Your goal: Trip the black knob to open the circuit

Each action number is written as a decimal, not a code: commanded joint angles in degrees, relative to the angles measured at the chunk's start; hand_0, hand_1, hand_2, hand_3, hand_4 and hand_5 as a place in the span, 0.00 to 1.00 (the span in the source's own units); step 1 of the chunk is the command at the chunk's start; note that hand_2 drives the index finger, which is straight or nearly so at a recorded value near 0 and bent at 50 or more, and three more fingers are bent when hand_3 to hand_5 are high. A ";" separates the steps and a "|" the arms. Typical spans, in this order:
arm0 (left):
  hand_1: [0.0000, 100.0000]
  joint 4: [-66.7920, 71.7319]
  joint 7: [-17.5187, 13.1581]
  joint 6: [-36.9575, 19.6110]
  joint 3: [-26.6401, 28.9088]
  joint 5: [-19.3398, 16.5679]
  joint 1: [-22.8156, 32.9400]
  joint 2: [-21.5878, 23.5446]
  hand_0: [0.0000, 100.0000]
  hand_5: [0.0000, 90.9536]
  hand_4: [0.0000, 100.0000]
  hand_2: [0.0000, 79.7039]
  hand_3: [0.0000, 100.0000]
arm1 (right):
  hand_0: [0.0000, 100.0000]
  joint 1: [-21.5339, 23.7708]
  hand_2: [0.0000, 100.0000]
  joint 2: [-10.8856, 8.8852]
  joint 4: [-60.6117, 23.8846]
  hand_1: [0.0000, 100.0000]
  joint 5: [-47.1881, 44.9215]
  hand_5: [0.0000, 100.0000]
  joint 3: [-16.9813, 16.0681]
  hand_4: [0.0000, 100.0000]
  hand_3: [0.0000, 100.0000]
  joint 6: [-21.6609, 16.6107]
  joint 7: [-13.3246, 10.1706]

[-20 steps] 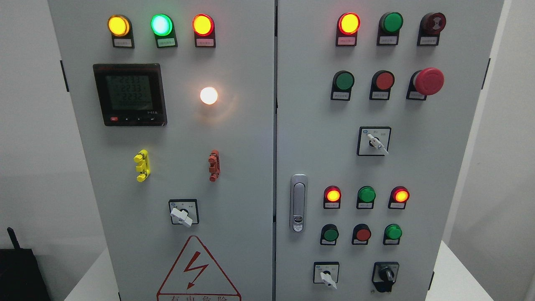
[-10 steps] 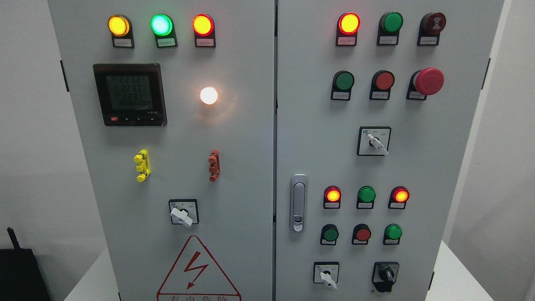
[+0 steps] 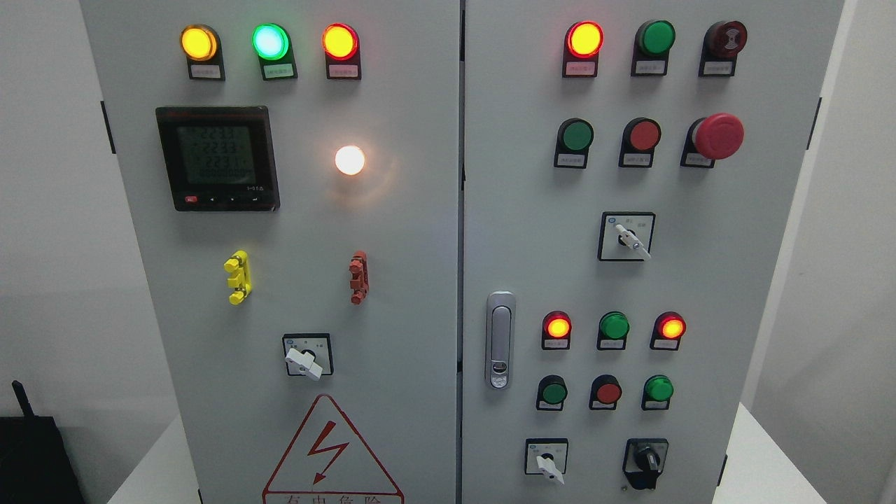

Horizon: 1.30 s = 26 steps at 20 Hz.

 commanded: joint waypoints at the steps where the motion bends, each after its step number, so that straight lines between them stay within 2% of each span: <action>1: 0.39 0.00 -0.01 -0.06 0.00 -1.32 0.00 0.00 0.12 0.00 0.00 0.00 0.00 | 0.00 -0.87 0.00 -0.31 -5.92 0.00 0.00 0.78 0.38 0.79 0.85 0.56 -0.25; 4: 0.39 0.00 -0.01 0.02 0.00 -1.32 0.00 0.00 0.12 0.00 0.00 0.00 0.00 | 0.00 -1.93 0.00 -0.31 -7.32 0.00 0.00 0.84 0.38 0.84 0.90 2.84 -0.51; 10: 0.39 0.00 -0.01 -0.06 0.00 -1.32 0.00 0.00 0.12 0.00 0.00 0.00 0.00 | 0.00 -4.30 0.00 -0.31 -7.94 0.00 0.00 0.95 0.38 0.91 0.97 4.69 -0.69; 12: 0.39 0.00 -0.01 -0.06 0.00 -1.32 0.00 0.00 0.12 0.00 0.00 0.00 0.00 | 0.00 -5.09 0.00 -0.48 -7.94 0.00 0.00 0.97 0.38 0.95 1.00 5.39 -1.99; 14: 0.39 0.00 -0.01 -0.06 0.00 -1.32 0.00 0.00 0.12 0.00 0.00 0.00 0.00 | 0.00 -6.32 0.00 -0.92 -7.94 0.00 0.00 0.99 0.38 0.98 1.00 6.27 -4.28; 16: 0.39 0.00 -0.01 -0.06 0.00 -1.32 0.00 0.00 0.12 0.00 0.00 0.00 0.00 | 0.00 -7.38 0.00 -1.19 -7.94 0.00 -0.70 1.00 0.38 1.00 1.00 6.97 -5.25; 26: 0.39 0.00 -0.01 -0.06 0.00 -1.32 0.00 0.00 0.12 0.00 0.00 0.00 0.00 | 0.00 -9.58 0.00 -1.54 -8.91 0.00 -2.72 1.00 0.55 1.00 1.00 9.08 -5.34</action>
